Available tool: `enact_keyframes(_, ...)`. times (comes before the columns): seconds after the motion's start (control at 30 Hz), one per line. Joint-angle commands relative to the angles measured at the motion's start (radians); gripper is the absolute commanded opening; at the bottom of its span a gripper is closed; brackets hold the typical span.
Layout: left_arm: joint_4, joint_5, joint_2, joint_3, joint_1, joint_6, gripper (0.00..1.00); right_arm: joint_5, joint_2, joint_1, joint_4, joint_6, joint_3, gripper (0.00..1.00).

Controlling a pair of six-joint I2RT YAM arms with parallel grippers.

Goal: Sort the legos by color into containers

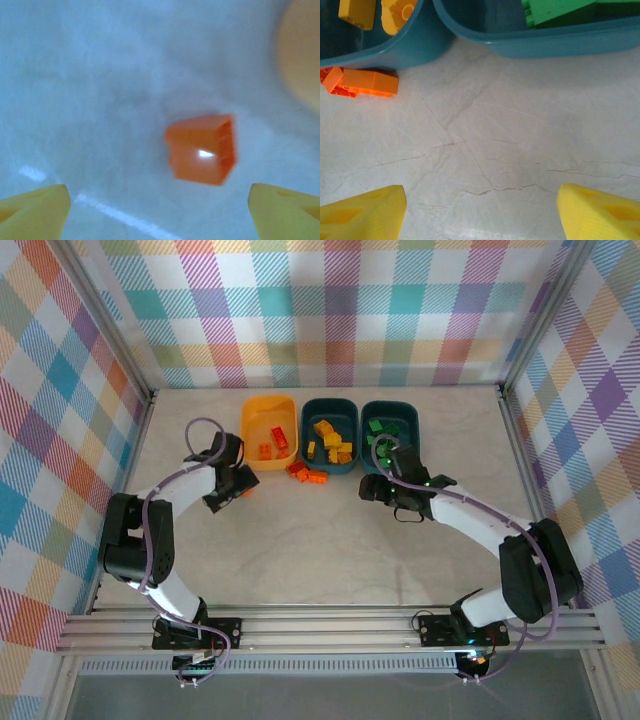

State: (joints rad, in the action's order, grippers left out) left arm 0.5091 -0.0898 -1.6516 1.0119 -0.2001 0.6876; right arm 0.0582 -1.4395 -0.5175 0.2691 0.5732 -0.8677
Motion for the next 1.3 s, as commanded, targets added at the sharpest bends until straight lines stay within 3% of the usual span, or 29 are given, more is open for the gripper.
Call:
enact_keyframes(0.0, -0.13, 0.078, -0.022, -0.006, 0.002, -0.007, 0.87, -0.007, -0.017, -0.025, -0.02, 0.019, -0.046, 0.79)
enact_keyframes(0.33, -0.149, 0.071, -0.181, 0.069, 0.011, -0.001, 0.75, 0.014, -0.018, -0.051, 0.009, 0.029, -0.05, 0.78)
enact_keyframes(0.53, -0.171, 0.08, -0.199, 0.057, 0.014, 0.009, 0.43, 0.014, -0.024, -0.059, 0.021, 0.027, -0.073, 0.78)
enact_keyframes(0.67, -0.167, 0.092, -0.147, 0.043, 0.014, 0.002, 0.36, 0.015, -0.039, -0.07, 0.025, 0.028, -0.092, 0.79)
enact_keyframes(0.9, -0.137, 0.134, -0.022, 0.067, 0.012, -0.017, 0.38, 0.014, -0.071, -0.093, 0.024, 0.03, -0.118, 0.78)
enact_keyframes(1.0, -0.093, 0.092, -0.004, 0.081, 0.013, -0.016, 0.55, 0.016, -0.076, -0.101, 0.027, 0.03, -0.129, 0.78)
enact_keyframes(1.1, -0.066, 0.052, -0.008, 0.075, 0.026, 0.015, 0.65, 0.017, -0.077, -0.107, 0.032, 0.028, -0.134, 0.78)
enact_keyframes(1.27, -0.085, 0.081, -0.042, 0.069, 0.055, 0.057, 0.72, 0.023, -0.069, -0.11, 0.048, 0.018, -0.139, 0.78)
